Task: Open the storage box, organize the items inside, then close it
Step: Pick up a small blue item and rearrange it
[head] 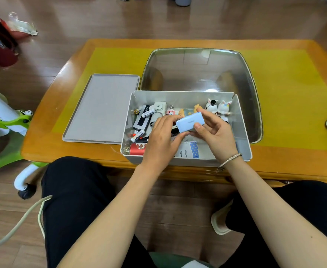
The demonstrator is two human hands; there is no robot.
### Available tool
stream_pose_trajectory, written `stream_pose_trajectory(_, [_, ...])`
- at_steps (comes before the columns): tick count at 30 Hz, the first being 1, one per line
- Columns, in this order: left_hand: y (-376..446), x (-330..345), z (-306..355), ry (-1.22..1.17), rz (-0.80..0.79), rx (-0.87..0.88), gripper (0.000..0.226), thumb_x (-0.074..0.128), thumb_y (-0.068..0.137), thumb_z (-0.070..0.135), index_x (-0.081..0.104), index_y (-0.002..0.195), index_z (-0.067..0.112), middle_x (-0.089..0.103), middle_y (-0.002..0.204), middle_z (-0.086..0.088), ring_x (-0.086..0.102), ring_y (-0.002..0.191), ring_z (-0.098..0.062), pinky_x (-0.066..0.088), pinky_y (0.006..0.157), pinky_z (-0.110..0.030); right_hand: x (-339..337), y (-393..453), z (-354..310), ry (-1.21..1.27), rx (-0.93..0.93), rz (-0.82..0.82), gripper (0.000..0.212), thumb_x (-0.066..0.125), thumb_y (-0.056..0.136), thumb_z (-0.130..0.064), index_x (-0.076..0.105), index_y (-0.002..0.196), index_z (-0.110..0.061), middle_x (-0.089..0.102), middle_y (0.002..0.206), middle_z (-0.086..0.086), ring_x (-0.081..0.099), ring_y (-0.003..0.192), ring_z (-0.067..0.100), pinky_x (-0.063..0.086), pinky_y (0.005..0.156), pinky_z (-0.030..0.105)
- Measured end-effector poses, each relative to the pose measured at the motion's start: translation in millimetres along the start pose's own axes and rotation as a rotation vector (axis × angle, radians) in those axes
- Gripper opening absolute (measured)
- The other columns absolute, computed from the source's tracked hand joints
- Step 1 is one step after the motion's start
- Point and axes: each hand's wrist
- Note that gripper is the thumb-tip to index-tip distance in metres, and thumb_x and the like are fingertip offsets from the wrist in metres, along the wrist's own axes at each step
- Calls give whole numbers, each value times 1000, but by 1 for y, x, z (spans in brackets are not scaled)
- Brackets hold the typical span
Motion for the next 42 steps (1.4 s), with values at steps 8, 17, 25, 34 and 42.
stream_pose_trajectory(8, [2,-4,-5,88,-238,61,64,81,72,33,55,128,12,63,117,-1,54,109,-22,43,92,-39,-17,12,-6,-153,27,84,36,75,74,0,56,104,-6,68,90,2,65,71,-2,55,68,16])
stream_pose_trajectory(17, [20,23,22,22,-421,167,66,70,80,29,42,139,24,54,126,1,49,115,-20,43,93,-39,-50,-5,-21,-254,-27,57,24,67,82,-3,66,106,-2,67,92,0,67,77,-3,52,62,11])
stream_pose_trajectory(25, [32,34,25,245,-536,73,67,77,69,52,48,125,28,63,106,5,50,102,-21,32,85,-36,-73,-5,-7,-772,-70,201,12,59,91,-22,69,97,-21,66,91,-6,59,90,8,48,83,26])
stream_pose_trajectory(34, [42,58,33,399,-697,99,68,75,65,58,53,117,20,59,97,-1,48,95,-21,28,76,-34,-84,-15,2,-1388,-74,223,16,67,83,-30,70,98,-27,70,100,-6,45,111,22,22,91,36])
stream_pose_trajectory(42, [44,70,36,495,-911,122,46,70,79,47,57,108,13,63,102,-6,52,99,-26,32,76,-34,-78,-8,0,-1461,110,75,28,54,91,-15,66,113,-28,67,112,0,47,114,24,37,92,40])
Point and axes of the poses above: each hand's wrist, its own y-axis towards the middle knuckle, its own x-axis out of the palm, z = x × y
